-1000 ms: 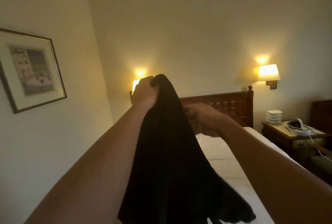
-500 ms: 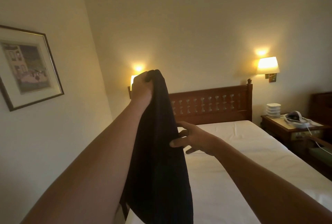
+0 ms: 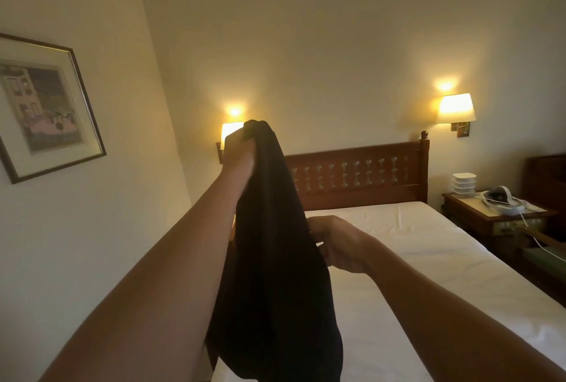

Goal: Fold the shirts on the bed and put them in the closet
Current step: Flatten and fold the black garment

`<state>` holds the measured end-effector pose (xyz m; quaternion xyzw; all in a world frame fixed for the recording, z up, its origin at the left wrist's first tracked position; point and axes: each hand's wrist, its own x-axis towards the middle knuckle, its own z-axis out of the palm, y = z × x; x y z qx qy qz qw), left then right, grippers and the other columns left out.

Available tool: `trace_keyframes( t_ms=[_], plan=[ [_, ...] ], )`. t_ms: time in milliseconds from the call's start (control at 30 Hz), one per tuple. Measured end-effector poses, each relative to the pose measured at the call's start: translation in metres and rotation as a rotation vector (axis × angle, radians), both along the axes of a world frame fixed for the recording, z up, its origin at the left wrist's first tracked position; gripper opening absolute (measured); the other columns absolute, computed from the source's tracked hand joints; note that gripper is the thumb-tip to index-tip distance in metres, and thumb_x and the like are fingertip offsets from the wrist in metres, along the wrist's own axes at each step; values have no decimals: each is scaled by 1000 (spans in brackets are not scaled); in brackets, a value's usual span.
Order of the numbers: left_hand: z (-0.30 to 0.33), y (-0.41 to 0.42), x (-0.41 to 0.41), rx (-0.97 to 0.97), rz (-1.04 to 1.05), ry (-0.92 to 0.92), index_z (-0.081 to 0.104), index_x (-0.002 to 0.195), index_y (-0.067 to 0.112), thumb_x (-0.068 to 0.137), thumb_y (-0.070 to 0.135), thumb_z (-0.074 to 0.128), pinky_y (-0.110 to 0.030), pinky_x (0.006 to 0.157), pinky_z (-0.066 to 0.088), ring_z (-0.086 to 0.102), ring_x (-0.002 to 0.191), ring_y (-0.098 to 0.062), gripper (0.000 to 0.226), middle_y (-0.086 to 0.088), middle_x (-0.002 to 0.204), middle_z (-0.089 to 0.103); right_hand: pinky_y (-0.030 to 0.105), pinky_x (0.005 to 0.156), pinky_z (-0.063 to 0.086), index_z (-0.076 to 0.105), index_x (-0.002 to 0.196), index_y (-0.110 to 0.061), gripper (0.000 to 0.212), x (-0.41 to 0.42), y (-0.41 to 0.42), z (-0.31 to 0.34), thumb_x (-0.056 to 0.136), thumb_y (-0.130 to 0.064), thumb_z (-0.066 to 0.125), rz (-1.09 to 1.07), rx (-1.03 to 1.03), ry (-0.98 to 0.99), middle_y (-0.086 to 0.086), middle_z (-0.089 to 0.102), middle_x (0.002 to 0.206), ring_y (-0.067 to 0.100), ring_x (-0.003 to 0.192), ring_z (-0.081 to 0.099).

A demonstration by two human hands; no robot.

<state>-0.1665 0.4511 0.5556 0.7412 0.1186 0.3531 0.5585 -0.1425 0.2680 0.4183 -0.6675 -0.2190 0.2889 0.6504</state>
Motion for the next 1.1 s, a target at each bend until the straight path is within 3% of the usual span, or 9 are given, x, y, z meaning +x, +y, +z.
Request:
trace_keyframes(
  t_ms=[100, 200, 333, 433, 567, 767, 900, 1000, 1100],
  plan=[
    [-4, -3, -2, 187, 44, 41, 53, 70, 13, 96, 12, 51, -27, 61, 34, 42, 57, -20, 26, 2, 62, 43, 47, 106, 49, 64, 131, -24, 55, -2, -1, 5, 99, -63, 43, 30, 101, 25, 14, 62, 135, 36, 126, 59],
    [-7, -4, -6, 360, 109, 80, 67, 93, 8, 95, 12, 48, -40, 69, 51, 64, 81, -32, 20, -5, 73, 59, 29, 82, 59, 67, 119, -18, 38, -9, -1, 14, 95, -47, 63, 33, 15, -177, 6, 73, 117, 18, 101, 73],
    [-13, 13, -6, 554, 164, 212, 67, 100, 15, 92, 12, 49, -31, 63, 40, 63, 85, -25, 20, 1, 88, 64, 51, 95, 55, 70, 111, -4, 42, 5, -19, 27, 92, -41, 68, -271, 134, -185, 22, 71, 115, 38, 102, 71],
    [-17, 27, -6, 678, 137, 314, 65, 119, 17, 96, 20, 52, -32, 68, 42, 64, 95, -26, 27, -1, 104, 68, 43, 83, 59, 72, 107, -6, 35, 11, -32, 48, 99, -38, 59, -369, 175, -172, 21, 72, 113, 36, 99, 72],
    [-15, 33, -3, 685, 88, 336, 60, 134, 27, 96, 29, 56, -43, 90, 55, 65, 105, -24, 38, 2, 119, 68, 37, 76, 59, 73, 102, -9, 30, 10, -30, 70, 100, -35, 59, -393, 205, -178, 15, 76, 105, 32, 95, 74],
    [-15, -4, -15, 532, -298, 215, 54, 136, 27, 84, 7, 76, -29, 82, 47, 58, 108, -20, 60, 0, 124, 57, 35, 75, 63, 73, 103, -6, 31, 1, -10, 96, 99, -35, 61, -400, 97, -347, 12, 77, 97, 24, 82, 76],
    [-32, -28, -6, 757, -276, 212, 66, 99, 11, 95, 4, 62, -23, 69, 40, 60, 82, -16, 9, -1, 91, 64, 41, 83, 61, 70, 110, -4, 30, 1, 4, 96, 96, -30, 64, -472, 73, -262, 14, 75, 102, 28, 90, 75],
    [-38, -31, 2, 486, -138, 84, 69, 102, 2, 101, 12, 52, -26, 71, 44, 64, 90, -24, 20, -12, 99, 69, 51, 97, 54, 69, 118, -3, 37, 1, -7, 84, 98, -28, 51, -268, 290, -20, 17, 74, 110, 35, 102, 71],
    [-41, -34, 9, 20, -139, 138, 60, 128, 11, 105, 21, 43, -40, 100, 51, 61, 112, -27, 30, -11, 122, 65, 42, 77, 63, 67, 116, -1, 27, 10, -24, 52, 100, -8, 46, -315, 243, -69, 18, 76, 98, 32, 82, 75]
  ],
)
